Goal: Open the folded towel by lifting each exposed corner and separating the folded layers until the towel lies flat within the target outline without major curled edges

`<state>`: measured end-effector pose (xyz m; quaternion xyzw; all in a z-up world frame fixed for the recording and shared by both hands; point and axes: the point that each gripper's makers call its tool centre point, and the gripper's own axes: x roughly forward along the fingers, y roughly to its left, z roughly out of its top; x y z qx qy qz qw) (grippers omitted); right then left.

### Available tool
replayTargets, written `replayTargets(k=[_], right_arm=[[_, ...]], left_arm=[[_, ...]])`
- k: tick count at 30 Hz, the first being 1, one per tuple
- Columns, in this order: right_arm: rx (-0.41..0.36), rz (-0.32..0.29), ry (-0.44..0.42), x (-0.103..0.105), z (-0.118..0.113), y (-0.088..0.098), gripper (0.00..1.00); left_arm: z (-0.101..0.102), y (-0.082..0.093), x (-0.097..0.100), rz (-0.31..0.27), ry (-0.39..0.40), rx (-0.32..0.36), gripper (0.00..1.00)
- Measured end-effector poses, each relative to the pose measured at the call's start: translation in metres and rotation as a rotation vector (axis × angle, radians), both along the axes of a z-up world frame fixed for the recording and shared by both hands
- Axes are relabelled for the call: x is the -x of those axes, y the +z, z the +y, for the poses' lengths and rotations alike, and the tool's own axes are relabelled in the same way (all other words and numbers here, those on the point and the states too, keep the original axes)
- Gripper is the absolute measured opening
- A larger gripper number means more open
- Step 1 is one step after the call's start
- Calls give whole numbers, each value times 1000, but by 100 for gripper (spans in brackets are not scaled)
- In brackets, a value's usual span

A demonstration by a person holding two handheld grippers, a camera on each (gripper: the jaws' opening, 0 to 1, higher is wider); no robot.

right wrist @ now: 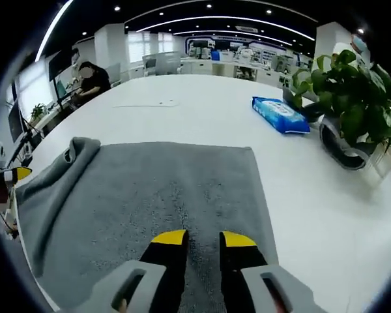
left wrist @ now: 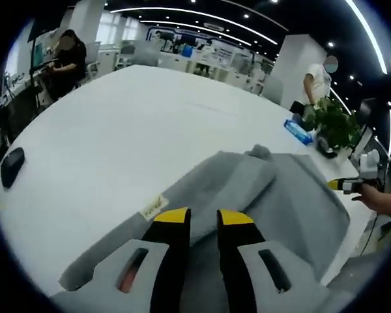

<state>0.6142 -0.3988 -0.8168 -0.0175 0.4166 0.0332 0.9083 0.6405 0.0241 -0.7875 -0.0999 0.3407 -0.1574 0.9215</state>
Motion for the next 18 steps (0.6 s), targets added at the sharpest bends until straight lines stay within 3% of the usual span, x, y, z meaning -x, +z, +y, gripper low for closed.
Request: replayTargets(k=[8,16,18], right_arm=[[21,48,3,1,-5,-14,16],[35,73,1,3,-5,-21,11],[12,84,-42,2,-7,-22,10]], left_arm=[[-14,-21,-21,47,-20,4,15],[-8,-36,-26,78,8,14,14],[-1,-40,-29,74,34,3,9]])
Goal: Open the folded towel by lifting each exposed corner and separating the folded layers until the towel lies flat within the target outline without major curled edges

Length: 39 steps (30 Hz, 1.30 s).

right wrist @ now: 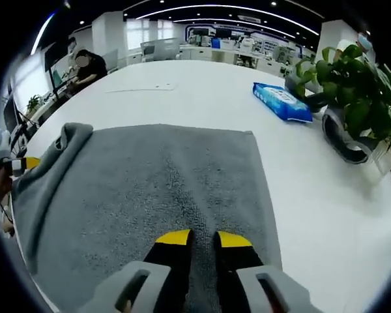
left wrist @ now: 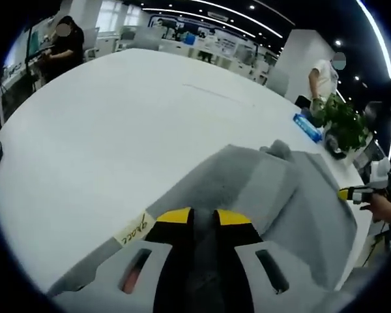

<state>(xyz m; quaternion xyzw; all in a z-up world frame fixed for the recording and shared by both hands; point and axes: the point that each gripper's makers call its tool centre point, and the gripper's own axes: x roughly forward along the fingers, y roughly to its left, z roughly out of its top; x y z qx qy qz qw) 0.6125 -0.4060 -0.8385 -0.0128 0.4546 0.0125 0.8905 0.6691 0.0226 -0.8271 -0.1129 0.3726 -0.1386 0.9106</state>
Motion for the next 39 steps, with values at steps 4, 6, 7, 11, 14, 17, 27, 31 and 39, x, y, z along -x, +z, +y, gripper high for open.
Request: replayTargets(k=[4,6,7,11,14,17,27,31,39], right_arm=[[-3,28,-37,-1,0,0,6],[1,37,-28,0,2,1,5],[4,42,-23,-1,2,0,4],[20,61,-19,-2,-2,-1,1],[29,84,-15,-3,-4,-2,0],[40,97,-10,-2,-5,-2,0],[111,91,1,-7,-15,-1,0],[112,89,-17,-7,-19,1,0],[98,117,-35,-7,-21,4,0]], left_arm=[[7,-1,-4,5,35,16,1],[10,-1,-6,-10,48,17,0],[10,0,-7,-15,52,16,0],[15,0,-10,-24,85,21,0],[21,0,-15,-37,103,-1,0],[28,0,-20,-31,131,-22,0],[56,1,-43,-46,191,-95,0],[66,1,-52,-47,208,-99,0],[74,1,-69,-34,218,-114,0]])
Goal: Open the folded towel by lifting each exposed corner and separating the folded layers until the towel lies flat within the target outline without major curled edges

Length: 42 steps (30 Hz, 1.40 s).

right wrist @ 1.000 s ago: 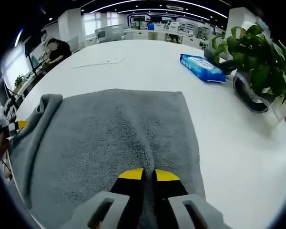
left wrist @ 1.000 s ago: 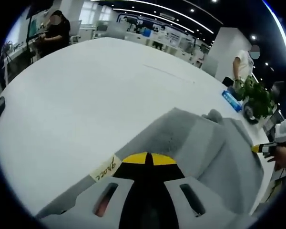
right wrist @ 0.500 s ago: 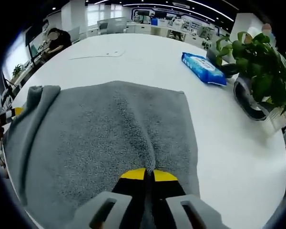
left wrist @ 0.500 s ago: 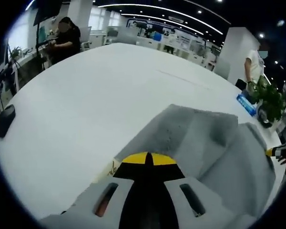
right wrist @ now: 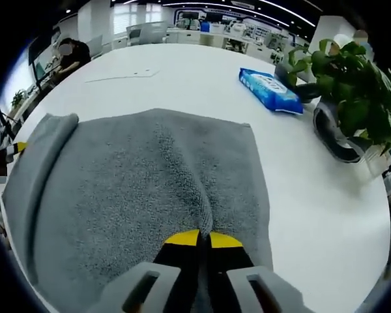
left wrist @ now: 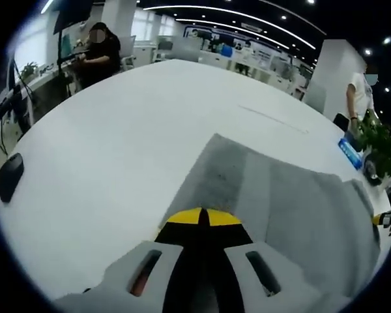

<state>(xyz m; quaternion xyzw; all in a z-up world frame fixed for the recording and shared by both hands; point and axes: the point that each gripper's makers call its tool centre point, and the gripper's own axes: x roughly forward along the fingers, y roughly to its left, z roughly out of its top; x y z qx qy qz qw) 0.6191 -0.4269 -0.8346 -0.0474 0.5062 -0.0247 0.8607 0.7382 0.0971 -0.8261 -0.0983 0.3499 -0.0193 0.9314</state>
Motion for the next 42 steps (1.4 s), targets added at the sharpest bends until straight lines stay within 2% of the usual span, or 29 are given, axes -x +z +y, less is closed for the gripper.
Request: replayTargets(k=[5,9,14,20,28,30,32,33,34,35,36,37,39,40,42], right_arm=[[-16,-10,-59,-2,-6,1,0],[35,-21,-100,-5,-16,2,0],[108,-11,-61,-11,-24,3,0],[117,-16,-80,-15,-35,4,0],[100,-38,-104,-19,-41,4,0],[65,-88,-135,-20,-42,5,0],[-24,-125,-188,-18,-40,6,0],[-48,-137,-205,-16,-41,9,0],[-62,-208,-219,-19,-42,19,0],[-61,-242,-213,-20,-42,24,0],[-54,-310,-193,-22,-41,35,0],[-55,-346,-171,-21,-36,45,0],[-75,-389,-149,-18,-26,56,0],[-127,-423,-141,-17,-16,64,0],[-163,-475,-145,-12,-6,77,1]], left_arm=[[4,0,-15,-1,-9,-50,0],[15,-1,-28,7,15,-62,0],[23,-1,-39,9,27,-68,0],[30,0,-48,1,40,-80,0],[27,0,-57,1,34,-77,0],[26,0,-54,21,28,-49,0],[22,2,-46,49,30,14,0],[22,7,-45,30,22,25,0],[19,15,-45,-14,9,44,0],[15,28,-43,-79,-14,60,0],[13,36,-41,-107,-24,74,0],[9,46,-36,-138,-36,100,0],[1,66,-26,-188,-51,134,0],[-3,73,-21,-207,-59,142,0],[-13,90,-10,-253,-77,174,1]])
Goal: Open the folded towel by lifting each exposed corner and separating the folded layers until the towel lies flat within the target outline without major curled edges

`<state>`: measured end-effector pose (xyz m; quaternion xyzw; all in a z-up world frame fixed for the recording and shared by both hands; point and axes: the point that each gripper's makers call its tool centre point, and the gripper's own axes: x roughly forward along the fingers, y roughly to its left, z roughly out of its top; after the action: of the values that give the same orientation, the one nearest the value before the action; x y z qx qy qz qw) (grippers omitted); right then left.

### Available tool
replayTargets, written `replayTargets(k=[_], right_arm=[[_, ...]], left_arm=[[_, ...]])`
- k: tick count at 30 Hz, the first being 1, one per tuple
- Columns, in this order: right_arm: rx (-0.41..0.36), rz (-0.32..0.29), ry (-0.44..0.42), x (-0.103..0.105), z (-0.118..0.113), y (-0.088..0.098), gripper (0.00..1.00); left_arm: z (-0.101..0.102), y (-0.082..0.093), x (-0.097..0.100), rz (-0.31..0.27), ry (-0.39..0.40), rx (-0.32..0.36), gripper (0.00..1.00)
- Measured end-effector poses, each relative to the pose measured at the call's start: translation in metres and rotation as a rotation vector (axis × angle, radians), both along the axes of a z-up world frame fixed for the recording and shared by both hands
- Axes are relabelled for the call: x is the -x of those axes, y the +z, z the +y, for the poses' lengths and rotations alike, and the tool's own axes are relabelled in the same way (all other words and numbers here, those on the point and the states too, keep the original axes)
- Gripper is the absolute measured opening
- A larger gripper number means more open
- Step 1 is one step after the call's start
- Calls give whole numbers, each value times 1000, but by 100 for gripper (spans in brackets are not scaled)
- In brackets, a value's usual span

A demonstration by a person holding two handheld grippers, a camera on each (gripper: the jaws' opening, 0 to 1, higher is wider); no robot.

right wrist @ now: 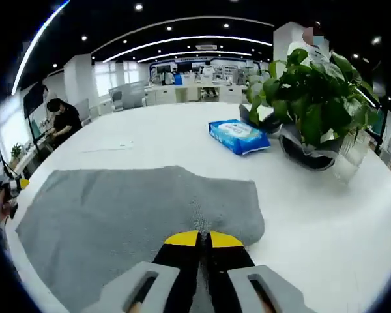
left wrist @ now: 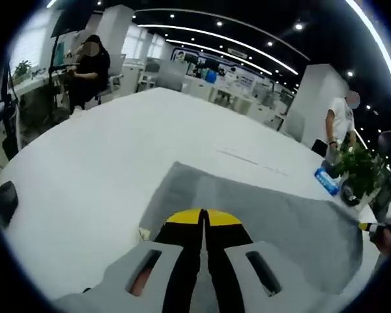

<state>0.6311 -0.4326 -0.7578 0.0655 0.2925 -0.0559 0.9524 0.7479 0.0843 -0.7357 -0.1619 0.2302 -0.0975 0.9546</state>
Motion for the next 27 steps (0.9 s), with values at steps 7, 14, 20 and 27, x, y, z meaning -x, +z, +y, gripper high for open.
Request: replayTargets(k=[7,14,20,27], right_arm=[[-57,-190,-23,31,16,55,8],[-32,-225,-60,51,-10,67,13],[-5,-100,-21,33,-34,30,17],[-1,-30,14,7,-46,2,17]], left_arm=[[-22,44,38,-95,-63,50,10],[-36,64,78,-151,-129,40,21],[-29,49,105,-107,-122,21,21],[-17,44,122,-80,-60,13,21]])
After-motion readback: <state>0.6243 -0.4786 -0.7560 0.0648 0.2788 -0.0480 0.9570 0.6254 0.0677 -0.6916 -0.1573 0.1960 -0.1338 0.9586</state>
